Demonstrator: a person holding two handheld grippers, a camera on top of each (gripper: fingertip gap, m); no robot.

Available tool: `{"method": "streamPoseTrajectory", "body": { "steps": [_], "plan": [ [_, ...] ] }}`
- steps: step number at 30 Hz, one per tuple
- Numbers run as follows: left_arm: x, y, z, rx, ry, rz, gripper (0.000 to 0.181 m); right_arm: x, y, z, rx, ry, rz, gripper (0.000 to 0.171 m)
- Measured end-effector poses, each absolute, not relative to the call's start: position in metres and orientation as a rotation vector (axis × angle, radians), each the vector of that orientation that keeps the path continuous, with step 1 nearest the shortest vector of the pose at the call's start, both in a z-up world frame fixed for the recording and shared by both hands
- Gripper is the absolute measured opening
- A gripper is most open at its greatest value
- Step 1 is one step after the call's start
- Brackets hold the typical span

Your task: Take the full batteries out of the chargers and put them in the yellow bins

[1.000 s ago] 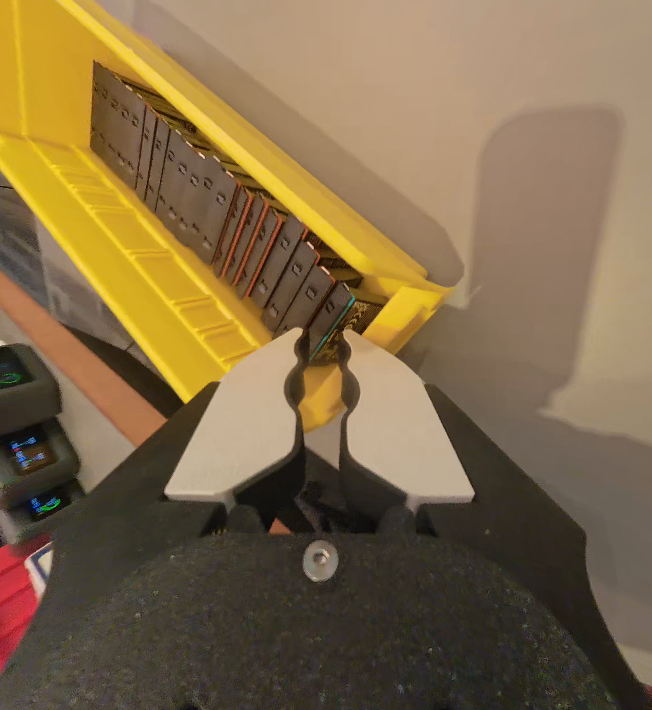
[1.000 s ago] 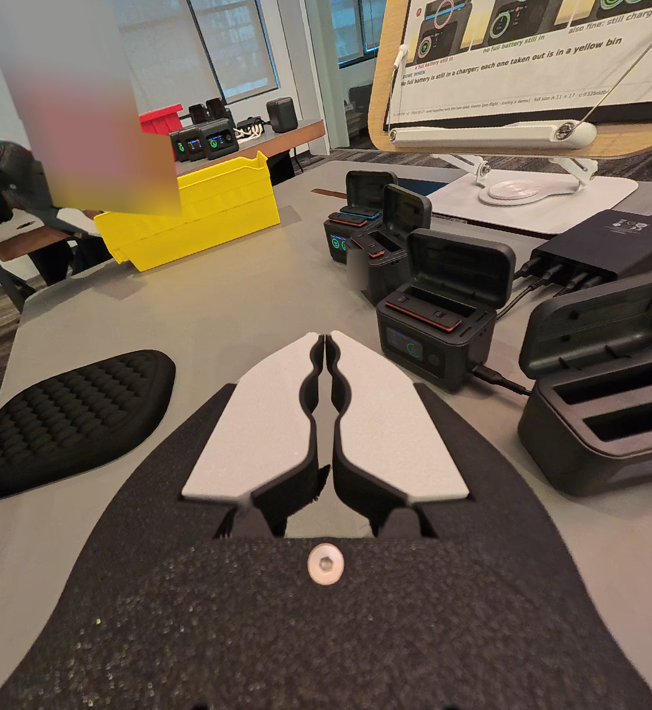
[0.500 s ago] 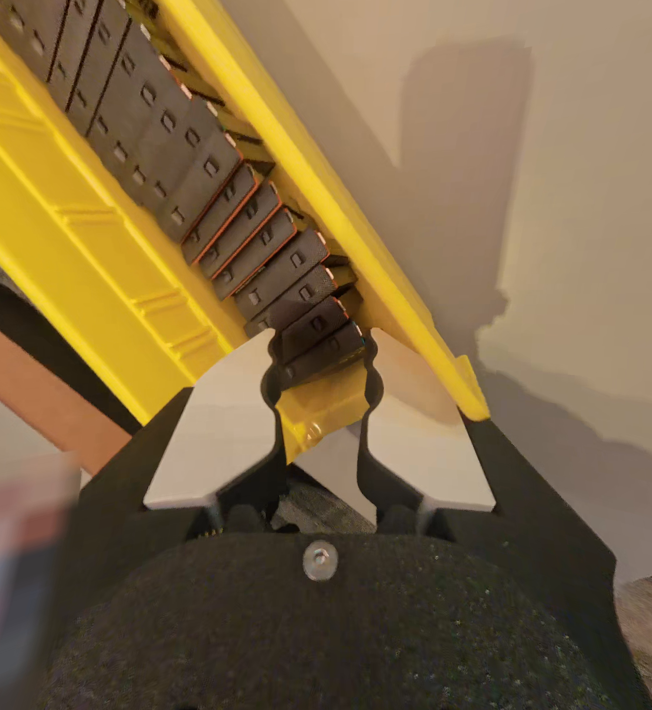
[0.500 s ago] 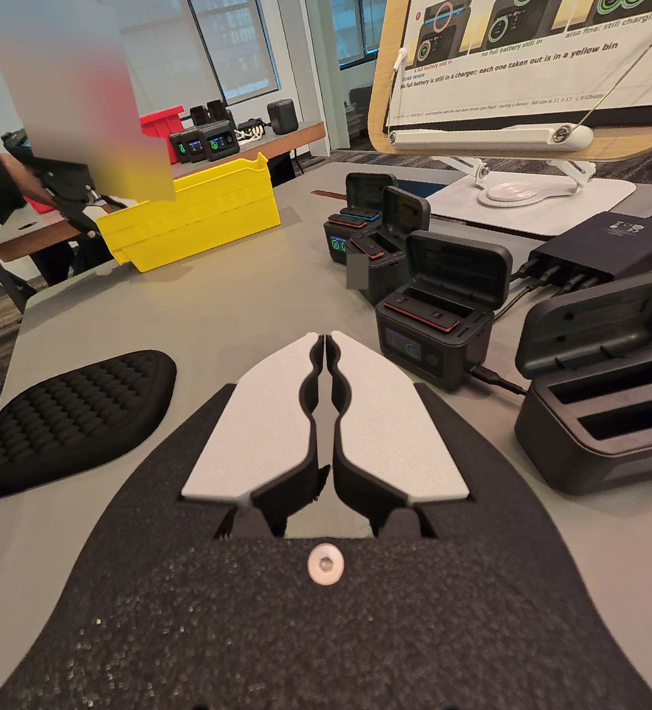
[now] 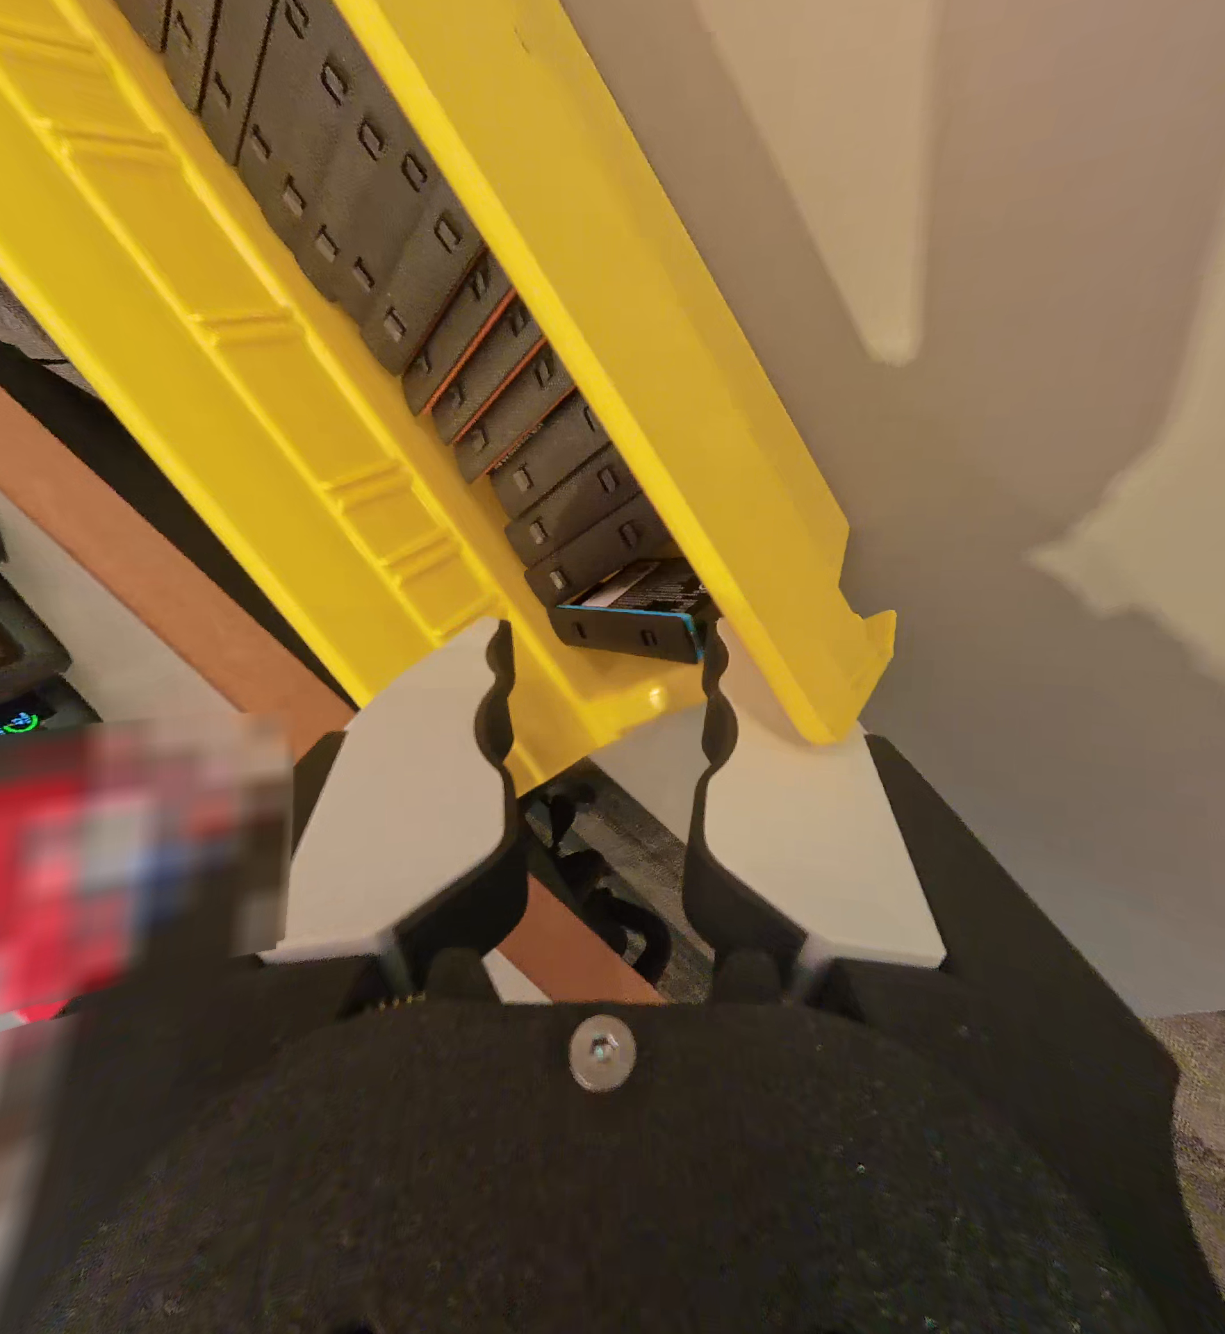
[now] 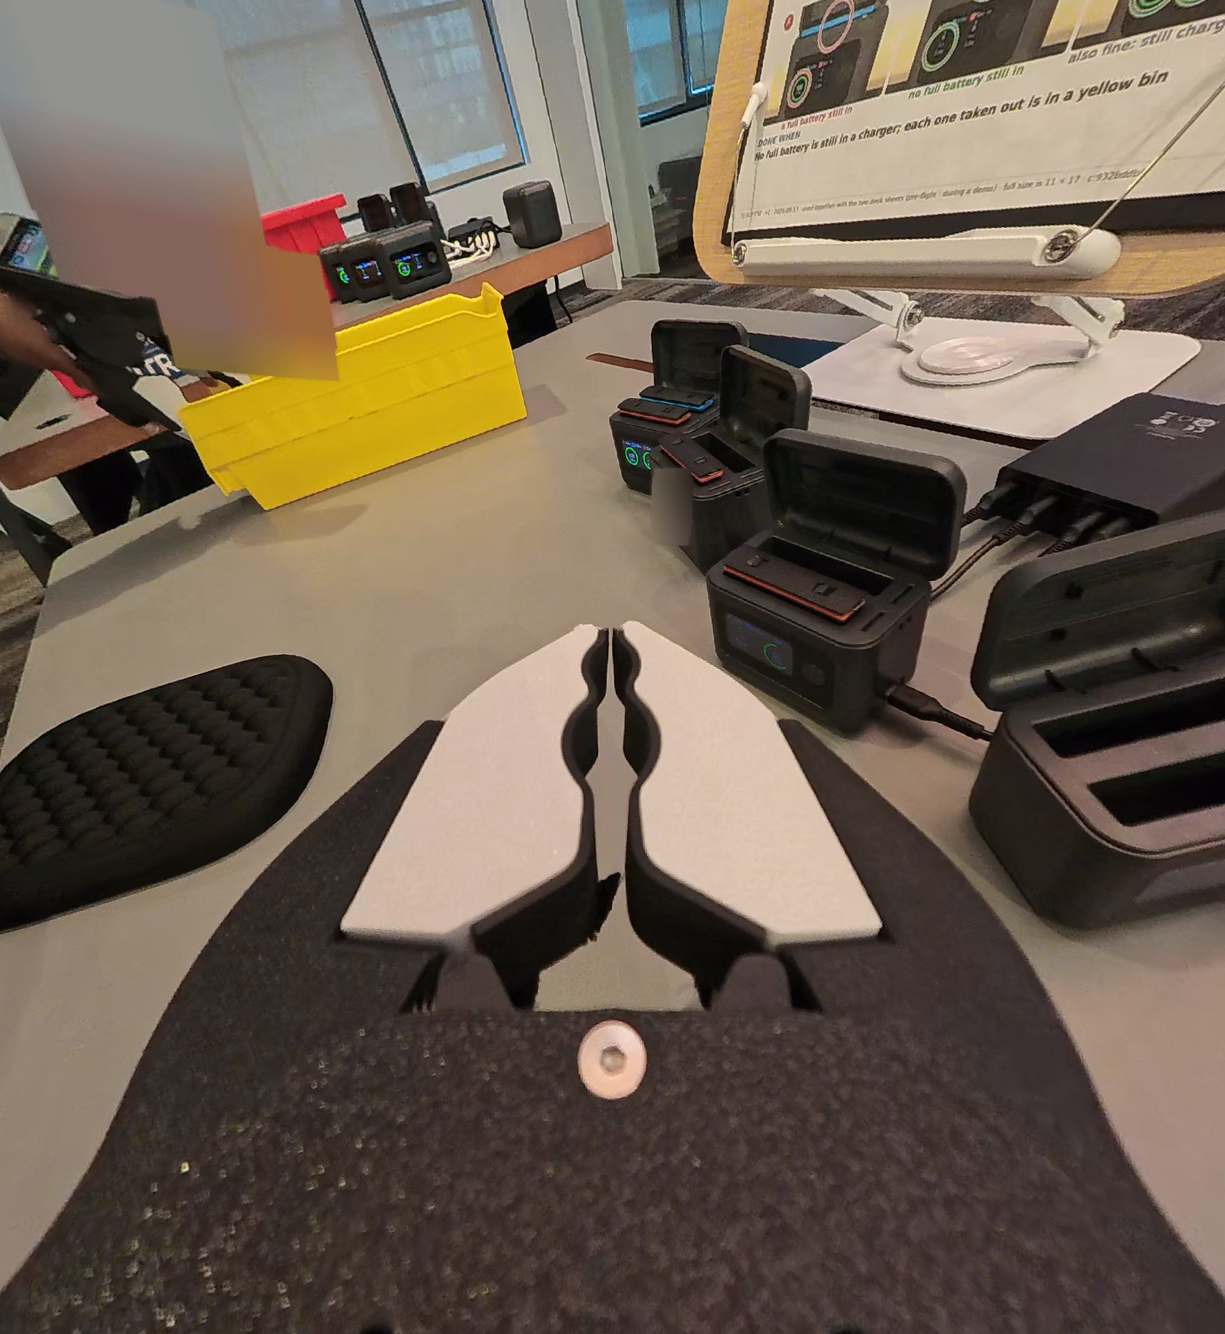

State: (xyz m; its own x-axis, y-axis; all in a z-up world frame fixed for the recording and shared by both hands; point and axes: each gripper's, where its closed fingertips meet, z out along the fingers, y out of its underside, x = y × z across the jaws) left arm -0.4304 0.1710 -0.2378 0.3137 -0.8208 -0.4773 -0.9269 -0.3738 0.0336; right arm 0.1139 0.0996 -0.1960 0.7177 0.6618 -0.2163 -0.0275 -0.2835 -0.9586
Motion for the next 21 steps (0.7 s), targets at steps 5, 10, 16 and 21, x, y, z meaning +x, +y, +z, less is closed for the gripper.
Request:
{"method": "streamPoseTrajectory", "body": {
  "steps": [5,10,16,21],
  "plan": [
    [-0.439,0.17,-0.234,-2.305,1.617,0.72,0.046,0.115,0.1,-0.195,-1.741,-0.505,0.728,0.001],
    [-0.448,0.172,-0.227,-2.275,1.623,0.774,0.031,0.114,0.1,-0.196,-1.743,-0.506,0.729,0.001],
    [-0.46,0.182,-0.219,-2.226,1.587,0.814,0.016,0.114,0.099,-0.196,-1.742,-0.507,0.73,0.001],
    [-0.469,0.19,-0.216,-2.183,1.595,0.864,0.009,0.114,0.1,-0.196,-1.743,-0.505,0.731,0.001]
  ]
}}
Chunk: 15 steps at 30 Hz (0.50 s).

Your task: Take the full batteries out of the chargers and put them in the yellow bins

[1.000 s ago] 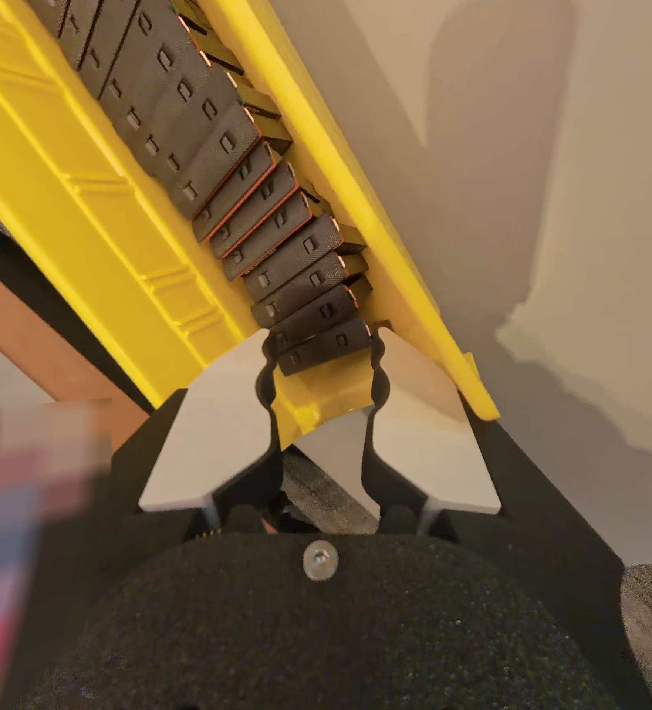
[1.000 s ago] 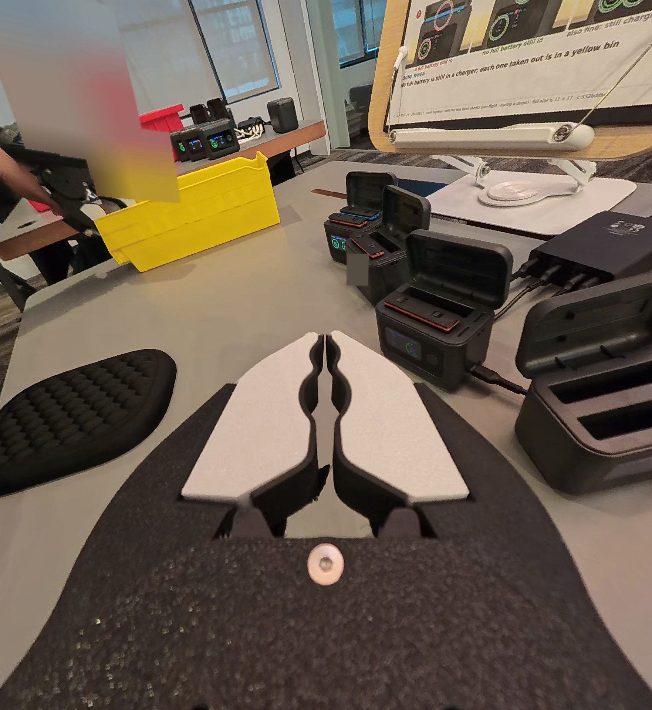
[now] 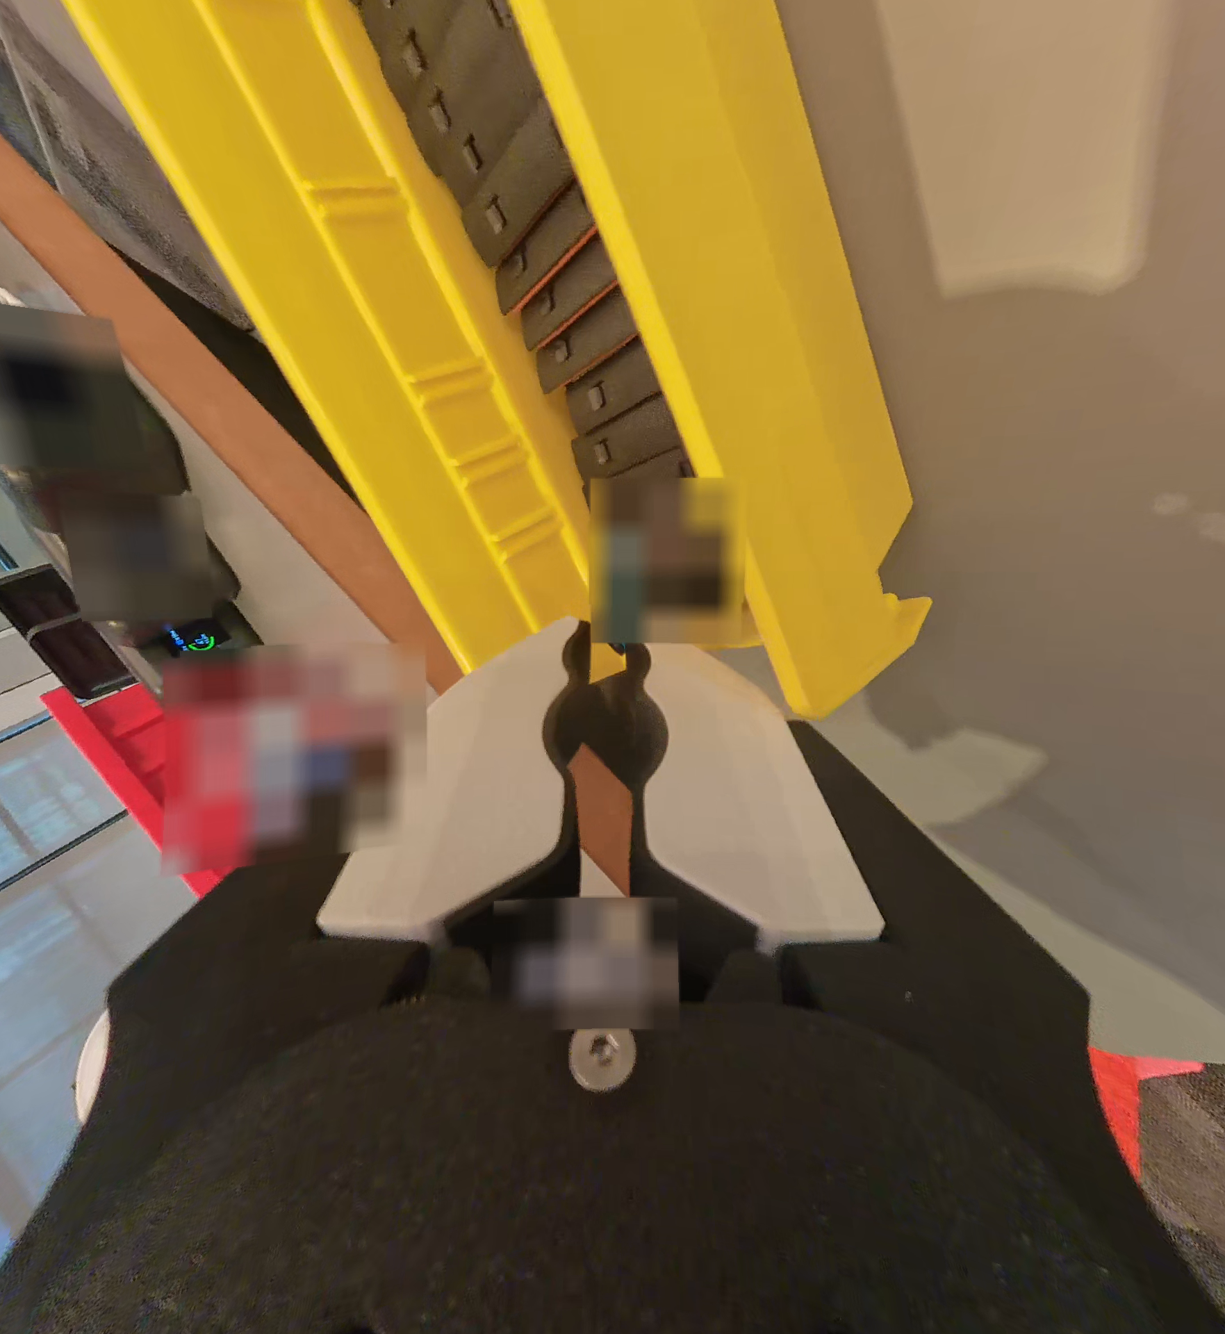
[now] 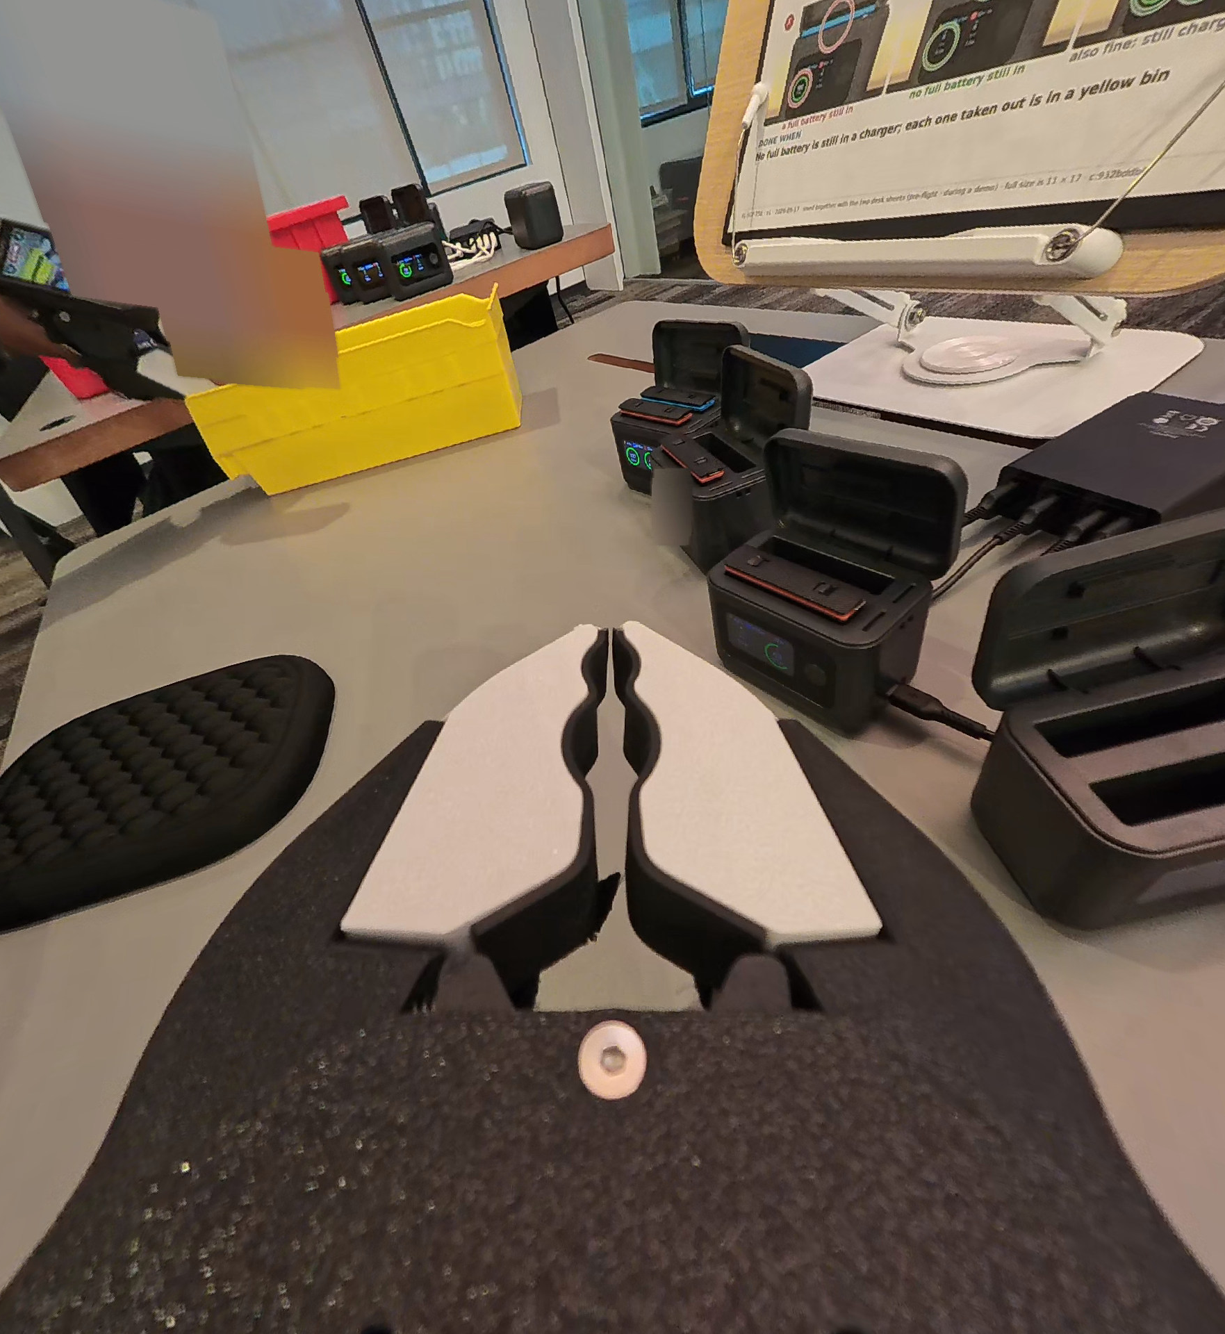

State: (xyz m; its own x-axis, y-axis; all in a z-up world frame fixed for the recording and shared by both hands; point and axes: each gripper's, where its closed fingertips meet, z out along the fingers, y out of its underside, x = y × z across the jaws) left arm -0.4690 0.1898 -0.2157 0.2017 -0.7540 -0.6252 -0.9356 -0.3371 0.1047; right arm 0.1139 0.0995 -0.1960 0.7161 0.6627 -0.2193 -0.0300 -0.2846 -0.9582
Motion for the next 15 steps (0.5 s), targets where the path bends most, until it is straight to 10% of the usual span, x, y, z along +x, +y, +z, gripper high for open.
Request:
{"method": "streamPoseTrajectory", "body": {
  "steps": [15],
  "plan": [
    [-0.49,0.218,-0.206,-2.023,1.606,0.963,0.0,0.115,0.1,-0.198,-1.748,-0.501,0.736,0.001]
  ]
}}
